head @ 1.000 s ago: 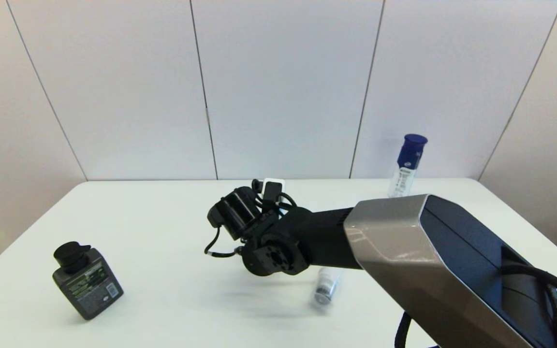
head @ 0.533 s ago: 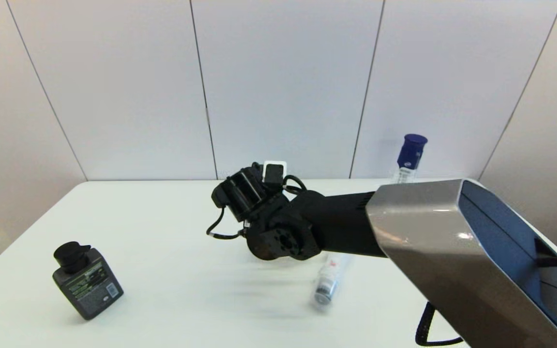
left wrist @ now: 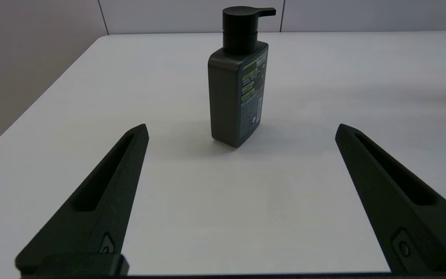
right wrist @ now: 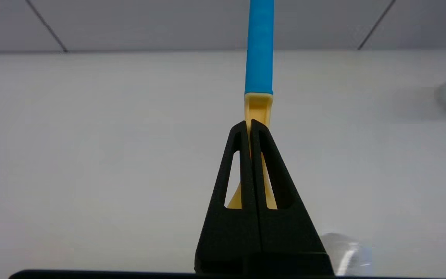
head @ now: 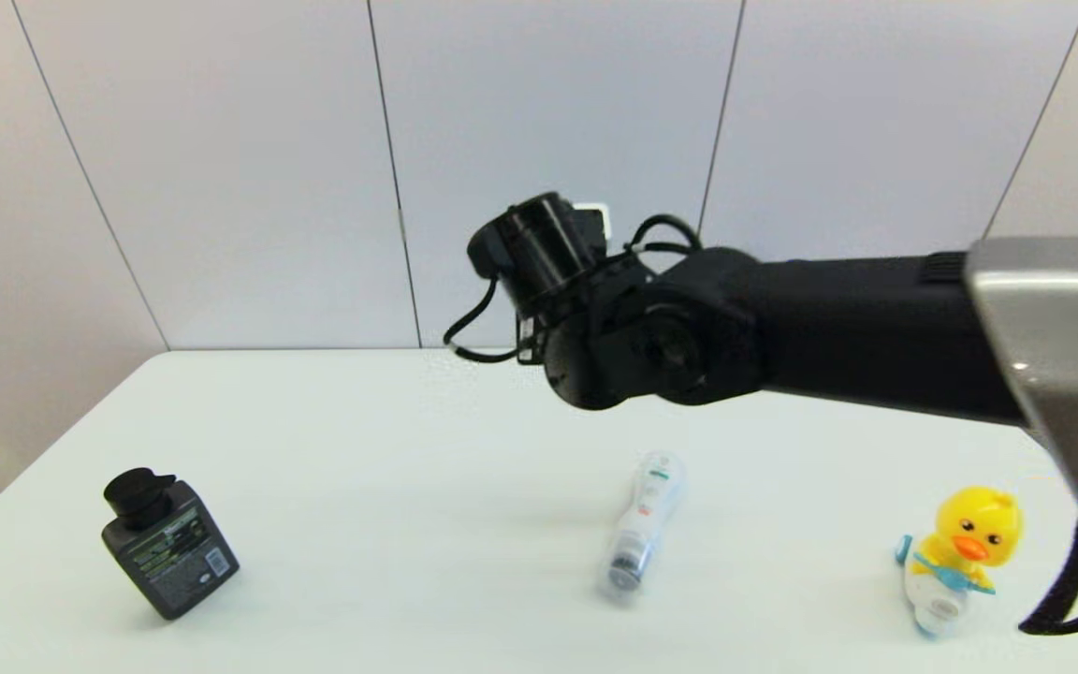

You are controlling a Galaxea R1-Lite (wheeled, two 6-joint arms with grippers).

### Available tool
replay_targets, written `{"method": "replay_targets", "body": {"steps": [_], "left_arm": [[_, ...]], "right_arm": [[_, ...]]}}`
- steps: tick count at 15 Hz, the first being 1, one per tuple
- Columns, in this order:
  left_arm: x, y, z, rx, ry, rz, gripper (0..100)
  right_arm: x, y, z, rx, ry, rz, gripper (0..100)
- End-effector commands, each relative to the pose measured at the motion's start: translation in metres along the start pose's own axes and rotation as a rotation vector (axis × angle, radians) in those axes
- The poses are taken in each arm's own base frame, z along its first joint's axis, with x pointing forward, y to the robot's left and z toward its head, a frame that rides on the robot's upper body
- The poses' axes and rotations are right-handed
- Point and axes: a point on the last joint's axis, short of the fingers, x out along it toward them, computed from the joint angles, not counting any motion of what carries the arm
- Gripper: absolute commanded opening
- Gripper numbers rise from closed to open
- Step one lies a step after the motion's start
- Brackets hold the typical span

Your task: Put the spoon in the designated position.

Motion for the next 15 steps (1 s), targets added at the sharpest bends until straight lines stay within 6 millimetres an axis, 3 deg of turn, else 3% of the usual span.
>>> {"method": "replay_targets", "body": {"steps": [1, 5, 8, 10, 12, 15], "left_arm": [[0.0, 0.0, 0.0, 0.0, 0.0, 0.0, 100], [0.0, 0.0, 0.0, 0.0, 0.0, 0.0, 100], [0.0, 0.0, 0.0, 0.0, 0.003, 0.0, 100], [0.0, 0.0, 0.0, 0.0, 0.0, 0.0, 100], [0.0, 0.0, 0.0, 0.0, 0.003, 0.0, 100], [0.0, 0.0, 0.0, 0.0, 0.0, 0.0, 100]], "right_arm": [[-0.043, -0.063, 0.07, 0.008, -0.123, -0.03, 0], [-0.076, -0.135, 0.111, -0.022, -0.197, -0.129, 0], [-0.104, -0.192, 0.13, -0.107, -0.242, -0.245, 0], [-0.117, -0.224, 0.132, -0.145, -0.242, -0.33, 0], [-0.121, -0.252, 0.122, -0.18, -0.194, -0.411, 0], [-0.114, -0.28, 0.107, -0.185, -0.123, -0.469, 0]]}}
